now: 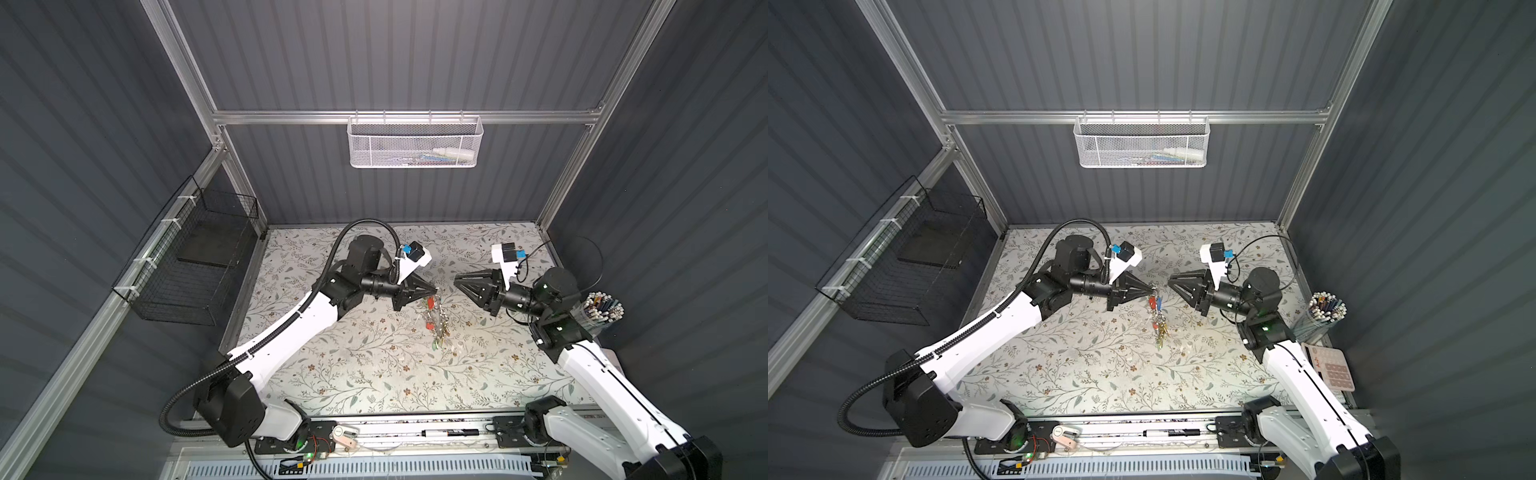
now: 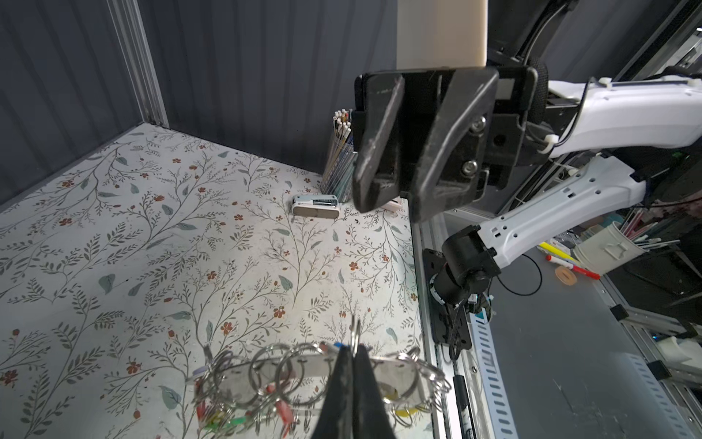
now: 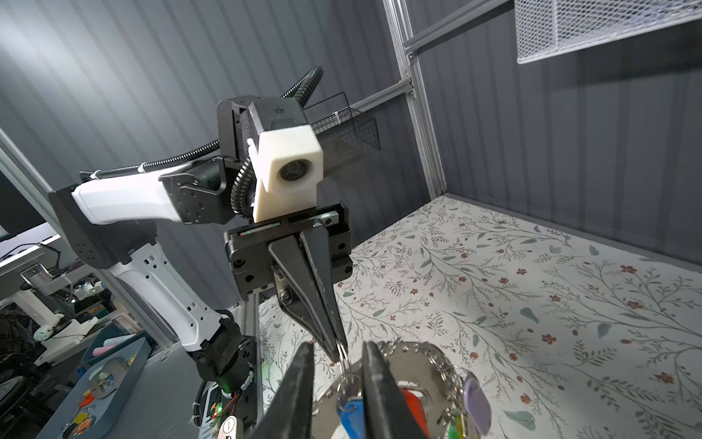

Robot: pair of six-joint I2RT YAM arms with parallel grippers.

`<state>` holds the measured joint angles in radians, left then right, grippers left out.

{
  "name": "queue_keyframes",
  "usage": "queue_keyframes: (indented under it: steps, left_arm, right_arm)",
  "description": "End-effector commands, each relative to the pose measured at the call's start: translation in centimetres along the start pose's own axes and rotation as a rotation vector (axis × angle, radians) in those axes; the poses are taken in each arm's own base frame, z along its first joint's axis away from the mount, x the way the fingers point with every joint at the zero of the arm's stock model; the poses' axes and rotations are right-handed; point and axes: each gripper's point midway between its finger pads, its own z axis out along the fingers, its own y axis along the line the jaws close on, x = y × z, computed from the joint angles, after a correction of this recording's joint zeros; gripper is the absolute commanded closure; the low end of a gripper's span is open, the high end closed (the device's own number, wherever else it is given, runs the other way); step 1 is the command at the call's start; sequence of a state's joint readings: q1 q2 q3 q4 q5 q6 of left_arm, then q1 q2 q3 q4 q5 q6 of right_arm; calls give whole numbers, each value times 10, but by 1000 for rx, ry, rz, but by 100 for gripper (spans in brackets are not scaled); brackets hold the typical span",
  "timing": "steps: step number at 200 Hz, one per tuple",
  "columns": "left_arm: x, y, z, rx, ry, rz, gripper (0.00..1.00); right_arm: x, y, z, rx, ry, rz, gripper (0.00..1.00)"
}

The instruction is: Put the keys on the keyring

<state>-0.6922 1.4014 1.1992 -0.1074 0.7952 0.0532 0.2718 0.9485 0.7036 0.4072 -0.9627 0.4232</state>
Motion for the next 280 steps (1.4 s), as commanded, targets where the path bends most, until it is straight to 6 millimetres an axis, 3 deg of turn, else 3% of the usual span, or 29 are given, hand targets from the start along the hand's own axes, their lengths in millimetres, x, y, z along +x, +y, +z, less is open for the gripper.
queue_keyframes:
  steps: [1, 56, 129, 165, 203, 244, 280]
  left_arm:
    - [-46, -10, -7, -7, -218, 65, 100]
    - [-58, -13, -13, -18, -405, 31, 100]
    - [-61, -12, -10, 7, -446, -2, 100]
    - [-64, -11, -6, 23, -451, -8, 100]
    - [-62, -10, -3, 22, -438, -16, 100]
    - [-57, -9, 0, 24, -425, -29, 100]
    - [-56, -9, 3, 30, -419, -29, 100]
  right_arm:
    - [6, 1, 0, -18, 1, 27, 75]
    - [24, -7, 2, -14, 35, 78, 71]
    - [48, -18, 5, 17, 61, 113, 61]
    - [47, -20, 10, 28, 60, 94, 51]
    - [45, -18, 16, 6, 61, 90, 48]
    - [47, -16, 21, -3, 69, 93, 50]
    - [45, -18, 23, 0, 67, 93, 62]
